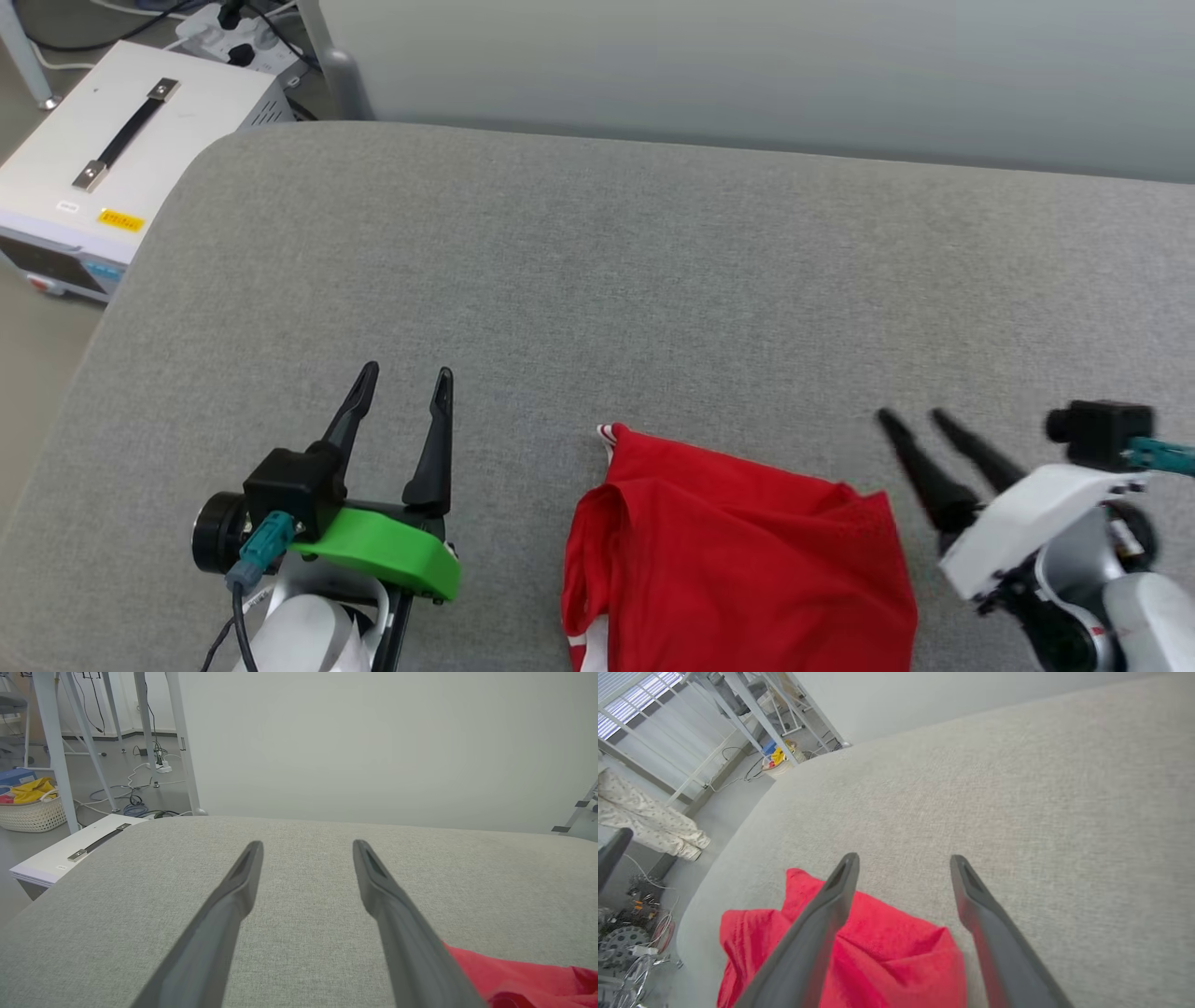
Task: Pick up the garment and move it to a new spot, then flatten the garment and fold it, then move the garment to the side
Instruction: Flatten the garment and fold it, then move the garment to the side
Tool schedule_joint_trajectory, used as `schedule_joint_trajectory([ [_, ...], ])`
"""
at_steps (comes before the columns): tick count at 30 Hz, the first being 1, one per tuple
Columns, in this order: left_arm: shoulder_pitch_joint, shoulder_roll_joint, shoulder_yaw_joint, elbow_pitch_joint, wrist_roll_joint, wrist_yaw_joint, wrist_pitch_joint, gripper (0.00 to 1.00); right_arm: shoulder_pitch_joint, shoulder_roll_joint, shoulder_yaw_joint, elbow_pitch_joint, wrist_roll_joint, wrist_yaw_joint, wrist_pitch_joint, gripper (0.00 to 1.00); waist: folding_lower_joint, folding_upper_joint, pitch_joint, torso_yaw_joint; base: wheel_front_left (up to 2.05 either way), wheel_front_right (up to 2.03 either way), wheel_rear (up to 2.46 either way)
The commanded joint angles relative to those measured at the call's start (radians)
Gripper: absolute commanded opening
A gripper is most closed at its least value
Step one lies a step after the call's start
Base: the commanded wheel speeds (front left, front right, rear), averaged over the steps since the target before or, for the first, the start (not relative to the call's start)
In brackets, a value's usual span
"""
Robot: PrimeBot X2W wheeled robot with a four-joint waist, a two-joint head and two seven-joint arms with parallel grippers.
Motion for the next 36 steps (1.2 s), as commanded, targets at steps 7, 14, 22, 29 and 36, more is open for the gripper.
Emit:
schedule_joint_trajectory([
  [7, 0.032, 0.000, 0.010, 0.000, 0.005, 0.008, -0.006, 1.00, 0.064, 0.056, -0.210, -0.079, -0.358, 0.000, -0.150, 1.00, 0.0000, 0.0000, -0.035, -0.040, 0.00, 0.00, 0.00],
  [14, 0.050, 0.009, 0.013, 0.013, 0.007, 0.012, -0.006, 1.00, 0.160, 0.108, -0.240, -0.222, -0.533, 0.000, -0.258, 1.00, 0.0000, 0.0000, -0.061, -0.063, 0.00, 0.00, 0.00],
  [22, 0.079, 0.017, 0.018, 0.026, 0.003, 0.020, -0.006, 1.00, 0.247, 0.152, -0.236, -0.266, -0.543, 0.000, -0.262, 1.00, 0.0000, 0.0000, -0.087, -0.080, 0.00, 0.00, 0.00],
  [29, 0.076, 0.022, 0.017, 0.031, -0.003, 0.020, -0.004, 1.00, 0.259, 0.164, -0.241, -0.282, -0.557, 0.000, -0.241, 1.00, 0.0000, 0.0000, -0.094, -0.092, 0.00, 0.00, 0.00],
  [36, 0.064, 0.022, 0.011, 0.038, -0.008, 0.016, -0.004, 1.00, 0.263, 0.170, -0.258, -0.269, -0.526, 0.000, -0.199, 1.00, 0.0000, 0.0000, -0.092, -0.089, 0.00, 0.00, 0.00],
])
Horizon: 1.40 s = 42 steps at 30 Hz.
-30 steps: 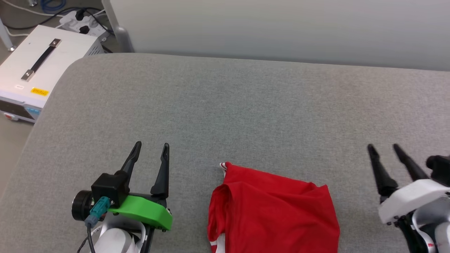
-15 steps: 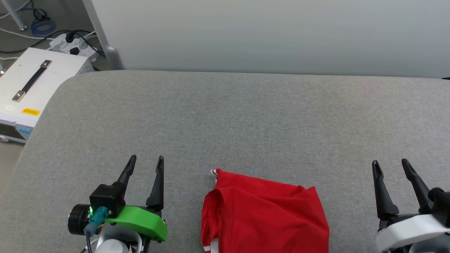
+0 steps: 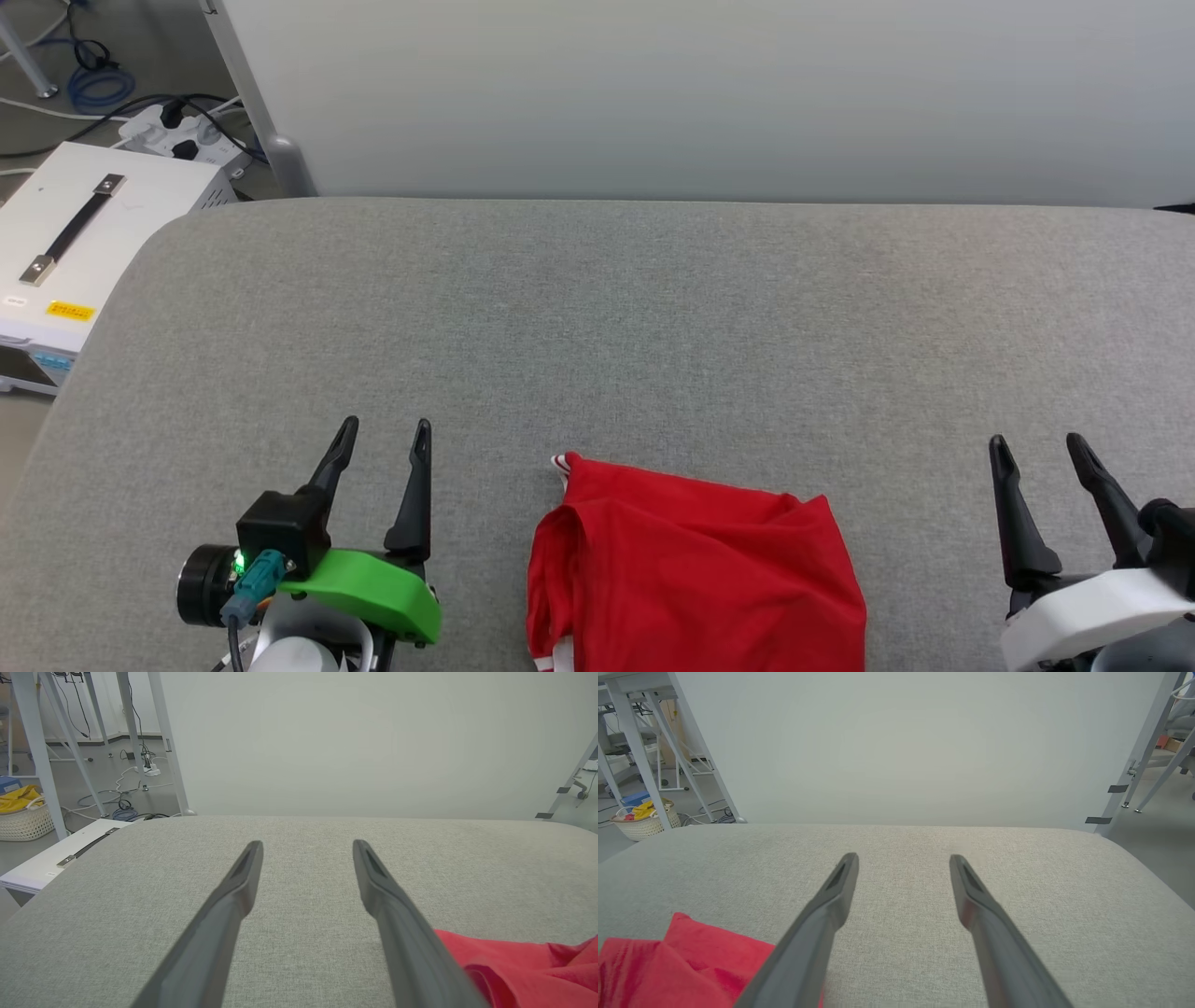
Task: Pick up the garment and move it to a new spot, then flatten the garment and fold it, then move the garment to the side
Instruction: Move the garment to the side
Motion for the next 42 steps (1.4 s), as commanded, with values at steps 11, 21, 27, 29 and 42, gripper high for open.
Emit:
schedule_joint_trajectory([
  [11, -0.060, 0.000, -0.002, 0.001, 0.004, -0.017, -0.005, 1.00, 0.064, -0.061, -0.048, 0.113, 0.257, -0.001, 0.333, 1.00, 0.0000, 0.0000, 0.062, 0.057, 0.00, 0.00, 0.00],
  [21, -0.114, -0.031, 0.017, -0.014, 0.032, -0.037, -0.006, 1.00, 0.036, -0.102, 0.081, 0.142, 0.419, -0.001, 0.550, 1.00, 0.0000, 0.0000, 0.144, 0.121, 0.00, 0.00, 0.00],
  [27, -0.138, -0.058, 0.031, -0.016, 0.051, -0.058, -0.006, 1.00, -0.033, -0.101, 0.147, 0.221, 0.478, -0.001, 0.576, 1.00, 0.0000, 0.0000, 0.191, 0.153, 0.00, 0.00, 0.00],
  [29, -0.144, -0.070, 0.035, -0.013, 0.056, -0.066, -0.006, 1.00, -0.049, -0.094, 0.157, 0.258, 0.496, -0.001, 0.586, 1.00, 0.0000, 0.0000, 0.203, 0.163, 0.00, 0.00, 0.00],
  [42, -0.147, -0.122, 0.076, 0.016, 0.104, -0.111, -0.006, 1.00, -0.089, -0.081, 0.187, 0.319, 0.534, -0.001, 0.644, 0.00, 0.0000, 0.0000, 0.202, 0.166, 0.00, 0.00, 0.00],
])
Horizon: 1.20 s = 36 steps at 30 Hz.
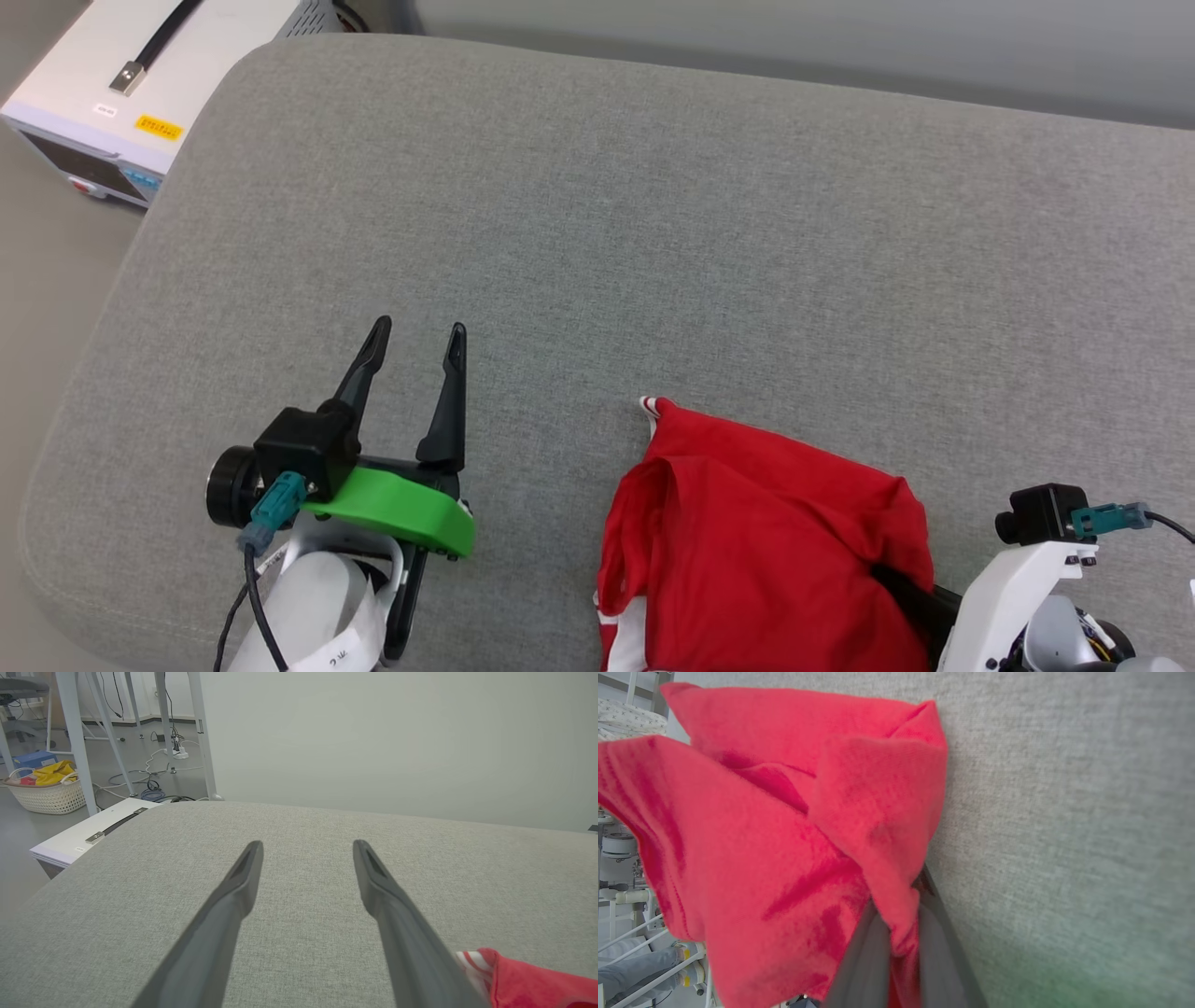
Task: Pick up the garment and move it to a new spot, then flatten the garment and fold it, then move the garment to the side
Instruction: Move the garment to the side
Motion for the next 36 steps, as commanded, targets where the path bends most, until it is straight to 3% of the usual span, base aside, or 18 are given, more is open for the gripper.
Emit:
schedule_joint_trajectory([
  [1, -0.012, -0.006, 0.003, 0.005, 0.015, -0.008, -0.006, 1.00, 0.001, 0.012, 0.017, 0.019, 0.002, -0.002, 0.009, 0.00, 0.0000, 0.0000, -0.014, -0.012, 0.00, 0.00, 0.00],
  [8, 0.015, -0.003, 0.018, 0.007, 0.042, -0.019, -0.006, 1.00, -0.001, -0.010, -0.006, -0.060, -0.041, -0.002, -0.004, 0.00, 0.0000, 0.0000, -0.060, -0.096, 0.00, 0.00, 0.00],
  [16, 0.044, 0.002, 0.033, -0.015, 0.057, -0.026, -0.006, 1.00, 0.008, -0.072, -0.101, -0.120, -0.182, -0.002, 0.052, 0.00, 0.0000, 0.0000, -0.075, -0.298, 0.00, 0.00, 0.00],
  [26, 0.009, 0.002, 0.022, -0.040, 0.073, -0.040, -0.006, 1.00, -0.114, -0.053, -0.169, -0.106, -0.277, -0.002, 0.073, 0.00, 0.0000, 0.0000, 0.005, -0.518, 0.00, 0.00, 0.00],
  [31, -0.059, 0.029, 0.007, -0.071, 0.092, -0.057, 0.016, 1.00, -0.251, -0.092, -0.178, -0.028, -0.300, -0.002, 0.025, 0.00, 0.0000, 0.0000, 0.114, -0.550, 0.00, 0.00, 0.00],
  [36, -0.145, 0.056, -0.011, -0.110, 0.110, -0.078, 0.045, 1.00, -0.413, -0.141, -0.234, 0.092, -0.348, -0.002, -0.069, 0.00, 0.0000, 0.0000, 0.229, -0.533, 0.00, 0.00, 0.00],
])
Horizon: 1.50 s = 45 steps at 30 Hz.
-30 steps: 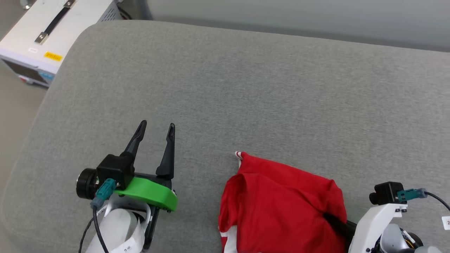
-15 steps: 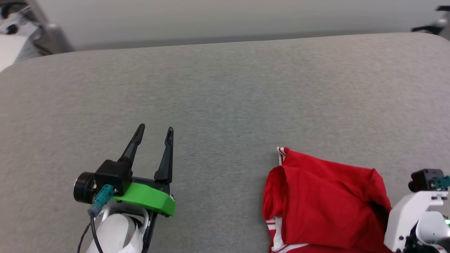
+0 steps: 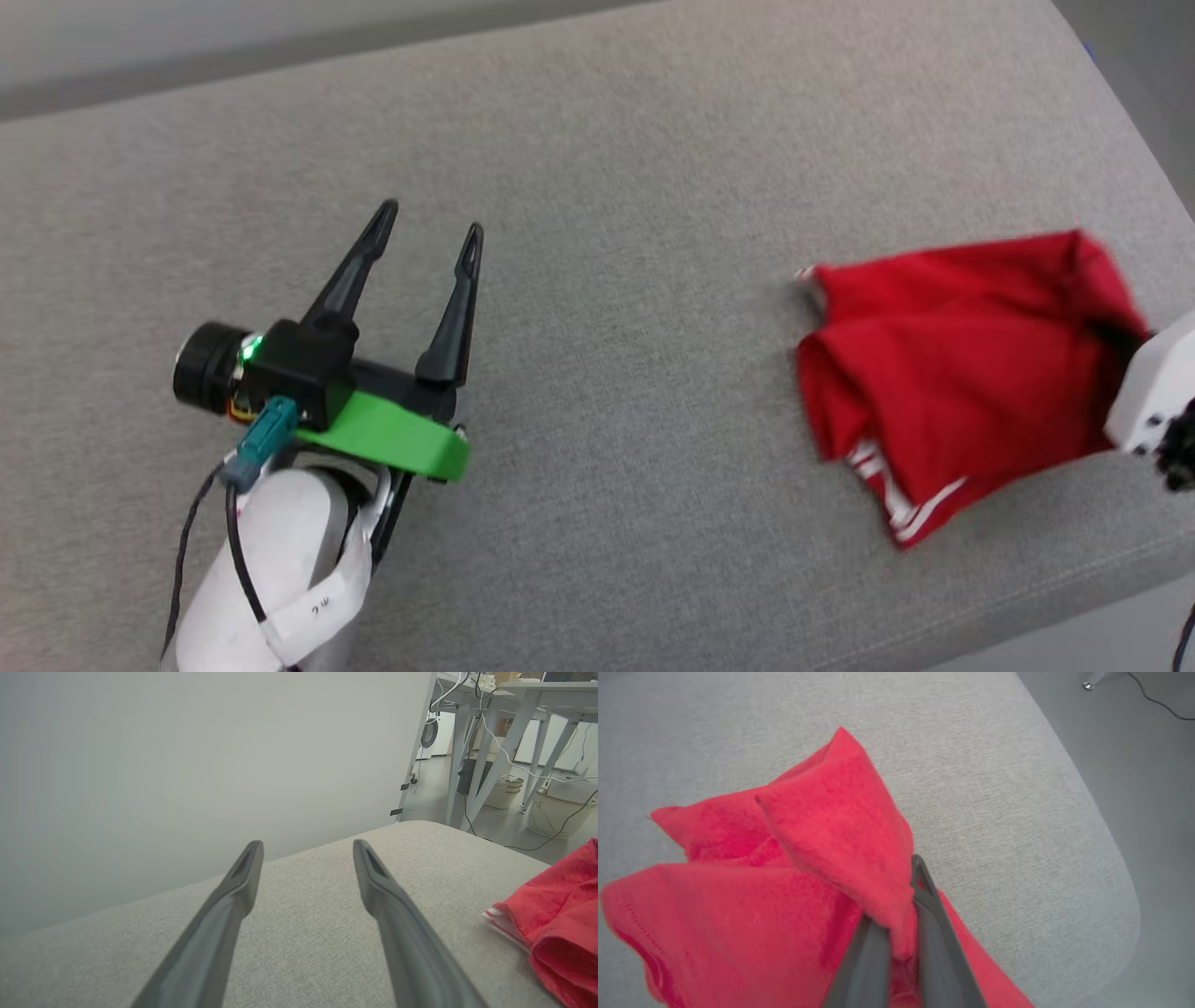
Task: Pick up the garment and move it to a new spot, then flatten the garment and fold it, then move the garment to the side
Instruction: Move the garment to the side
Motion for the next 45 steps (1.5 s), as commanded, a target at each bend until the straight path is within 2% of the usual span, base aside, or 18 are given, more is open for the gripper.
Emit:
schedule_joint_trajectory([
  [1, -0.035, 0.012, -0.008, -0.011, 0.008, -0.010, 0.003, 1.00, -0.045, -0.019, -0.017, 0.033, -0.019, -0.001, -0.021, 0.00, -0.0001, -0.0001, 0.168, -0.011, 0.00, 0.00, 0.00],
  [10, -0.149, 0.037, -0.042, -0.060, 0.021, -0.032, 0.024, 1.00, -0.295, -0.118, -0.189, 0.251, -0.177, -0.001, -0.166, 0.00, -0.0001, -0.0001, 0.313, 0.059, 0.00, 0.00, 0.00],
  [18, -0.225, 0.042, -0.075, -0.092, 0.035, -0.041, 0.019, 1.00, -0.412, -0.144, -0.381, 0.406, -0.345, -0.001, -0.263, 0.00, -0.0001, -0.0001, 0.390, 0.106, 0.00, 0.00, 0.00],
  [21, -0.243, 0.045, -0.081, -0.097, 0.036, -0.043, 0.015, 1.00, -0.435, -0.144, -0.421, 0.457, -0.381, -0.001, -0.299, 0.00, -0.0001, -0.0001, 0.402, 0.116, 0.00, 0.00, 0.00],
  [22, -0.248, 0.045, -0.082, -0.098, 0.036, -0.043, 0.014, 1.00, -0.442, -0.145, -0.432, 0.477, -0.392, -0.001, -0.318, 0.10, -0.0001, -0.0001, 0.405, 0.120, 0.00, 0.00, 0.00],
  [23, -0.251, 0.045, -0.084, -0.097, 0.037, -0.043, 0.012, 1.00, -0.447, -0.147, -0.439, 0.494, -0.401, -0.001, -0.333, 0.42, -0.0001, -0.0001, 0.406, 0.123, 0.00, 0.00, 0.00],
  [24, -0.254, 0.044, -0.085, -0.094, 0.036, -0.043, 0.011, 1.00, -0.454, -0.147, -0.451, 0.515, -0.408, -0.001, -0.352, 0.78, -0.0001, -0.0001, 0.407, 0.127, 0.00, 0.00, 0.00],
  [25, -0.255, 0.044, -0.086, -0.092, 0.036, -0.043, 0.009, 1.00, -0.458, -0.148, -0.458, 0.529, -0.417, -0.001, -0.369, 1.00, -0.0001, -0.0001, 0.406, 0.129, 0.00, 0.00, 0.00],
  [31, -0.242, 0.040, -0.086, -0.066, 0.025, -0.036, -0.008, 1.00, -0.479, -0.153, -0.530, 0.607, -0.490, -0.001, -0.486, 1.00, -0.0001, -0.0001, 0.376, 0.140, 0.00, 0.00, 0.00],
  [38, -0.181, 0.006, -0.091, -0.008, 0.000, -0.020, -0.037, 1.00, -0.441, -0.160, -0.631, 0.649, -0.539, -0.001, -0.632, 1.00, -0.0001, -0.0001, 0.261, 0.164, 0.00, 0.00, 0.00],
  [39, -0.140, -0.010, -0.091, 0.017, -0.010, -0.012, -0.044, 1.00, -0.398, -0.160, -0.648, 0.656, -0.524, -0.001, -0.689, 1.00, -0.0001, -0.0001, 0.197, 0.176, 0.00, 0.00, 0.00],
  [45, -0.052, -0.029, -0.056, 0.044, -0.036, 0.016, -0.050, 1.00, -0.278, -0.128, -0.597, 0.649, -0.400, -0.001, -0.795, 1.00, -0.0001, -0.0001, 0.087, 0.198, 0.00, 0.00, 0.00],
])
